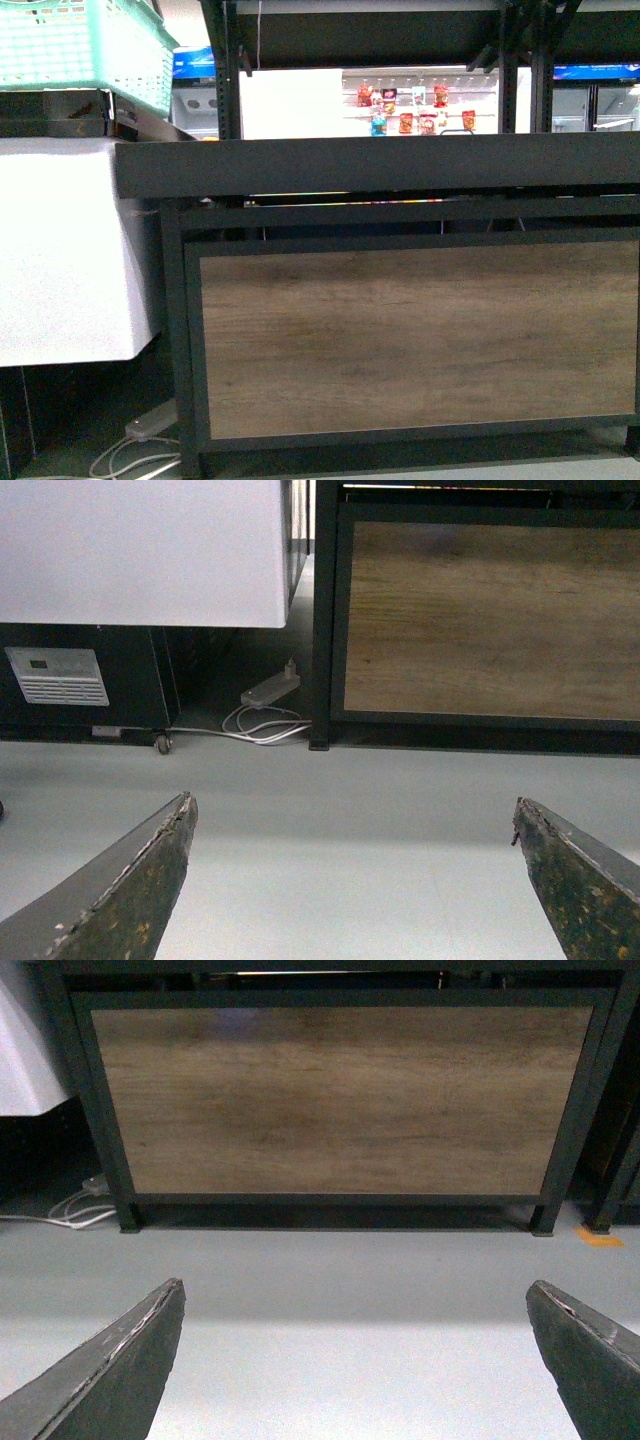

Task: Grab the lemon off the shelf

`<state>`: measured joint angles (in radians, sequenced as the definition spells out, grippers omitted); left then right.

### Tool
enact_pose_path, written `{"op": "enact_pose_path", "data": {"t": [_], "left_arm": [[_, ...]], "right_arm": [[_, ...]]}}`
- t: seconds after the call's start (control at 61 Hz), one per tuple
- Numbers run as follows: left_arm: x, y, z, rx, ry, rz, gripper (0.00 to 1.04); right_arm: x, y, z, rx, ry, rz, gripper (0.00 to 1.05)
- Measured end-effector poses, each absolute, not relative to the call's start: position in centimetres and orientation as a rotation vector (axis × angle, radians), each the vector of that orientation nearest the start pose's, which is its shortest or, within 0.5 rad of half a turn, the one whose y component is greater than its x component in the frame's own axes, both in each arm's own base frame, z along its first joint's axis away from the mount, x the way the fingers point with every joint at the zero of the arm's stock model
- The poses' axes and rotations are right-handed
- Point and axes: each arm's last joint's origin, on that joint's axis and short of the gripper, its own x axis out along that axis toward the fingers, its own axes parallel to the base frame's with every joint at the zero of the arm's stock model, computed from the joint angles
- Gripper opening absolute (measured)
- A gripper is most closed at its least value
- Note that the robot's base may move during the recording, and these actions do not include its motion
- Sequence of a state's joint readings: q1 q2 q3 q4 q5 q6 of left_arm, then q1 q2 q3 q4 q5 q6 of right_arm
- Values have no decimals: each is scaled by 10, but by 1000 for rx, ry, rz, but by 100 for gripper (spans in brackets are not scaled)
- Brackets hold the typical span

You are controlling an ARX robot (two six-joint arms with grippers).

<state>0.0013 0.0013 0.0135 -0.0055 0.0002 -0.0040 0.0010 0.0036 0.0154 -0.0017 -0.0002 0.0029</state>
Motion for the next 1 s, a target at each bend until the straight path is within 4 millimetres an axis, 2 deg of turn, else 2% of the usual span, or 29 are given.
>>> {"op": "enact_pose_path", "data": {"t": [1.0], "left_arm": [[97, 0, 168, -4, -7, 2, 97]], "right_arm": [[97, 0, 168, 3, -11, 1, 102]]}}
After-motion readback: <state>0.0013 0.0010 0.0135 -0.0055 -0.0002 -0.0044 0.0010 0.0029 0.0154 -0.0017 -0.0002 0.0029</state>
